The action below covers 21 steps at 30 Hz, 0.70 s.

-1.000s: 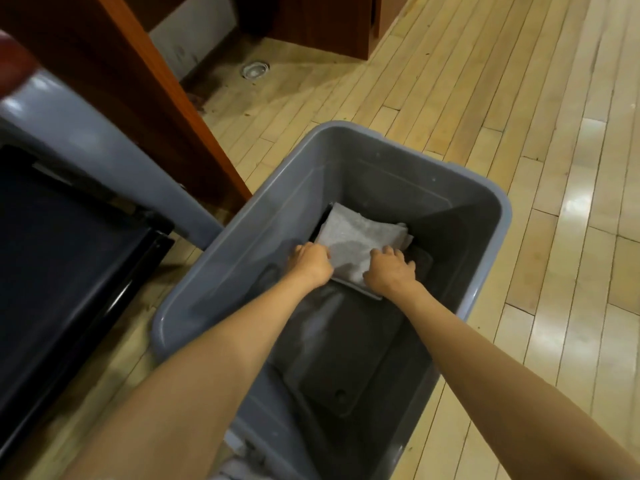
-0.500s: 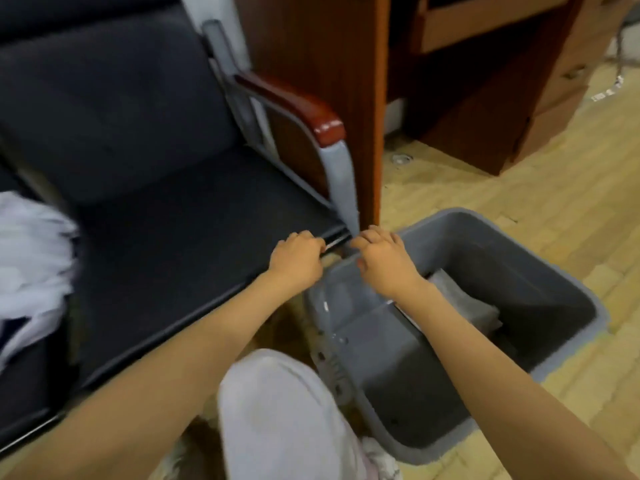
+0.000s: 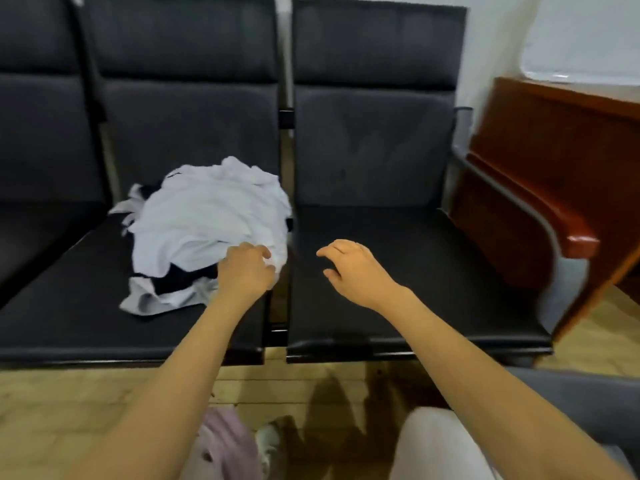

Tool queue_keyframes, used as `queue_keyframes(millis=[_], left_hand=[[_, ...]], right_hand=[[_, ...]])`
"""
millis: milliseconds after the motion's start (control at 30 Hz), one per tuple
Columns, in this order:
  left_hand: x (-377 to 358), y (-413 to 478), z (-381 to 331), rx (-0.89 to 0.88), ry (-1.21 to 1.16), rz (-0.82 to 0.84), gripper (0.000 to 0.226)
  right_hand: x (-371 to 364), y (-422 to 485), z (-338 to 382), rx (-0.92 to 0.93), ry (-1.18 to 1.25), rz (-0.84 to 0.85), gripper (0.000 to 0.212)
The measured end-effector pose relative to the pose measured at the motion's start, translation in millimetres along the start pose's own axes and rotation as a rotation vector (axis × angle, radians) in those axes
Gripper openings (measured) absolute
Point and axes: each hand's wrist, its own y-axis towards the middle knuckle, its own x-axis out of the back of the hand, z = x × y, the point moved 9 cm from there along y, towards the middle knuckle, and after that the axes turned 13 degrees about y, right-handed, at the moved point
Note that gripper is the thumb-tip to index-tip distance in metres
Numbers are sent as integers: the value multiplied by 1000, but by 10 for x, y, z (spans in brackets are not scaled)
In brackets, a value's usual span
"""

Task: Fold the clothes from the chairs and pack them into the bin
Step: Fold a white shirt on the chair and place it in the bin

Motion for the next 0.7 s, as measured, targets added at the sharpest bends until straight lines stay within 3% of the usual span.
queue_keyframes(millis=[167,333,467,567,700], left_hand=[[-87,204,899,235,-152,-127,36],[-227,384,1186,246,-112,-193,46],[-492,412,1261,239,12,-43,55],[-688,395,1250,235,14,112,62],[-627,420,1206,244,-22,76,53]], right_hand=[[-441,797,277,75,32,92,44],[-828,1484,413,96,70,124,50],[-972,1946,525,41,190,7,48],[-965,2171,496,-35,178,-82,25],[-720,2033,277,-113,656,-226,16]])
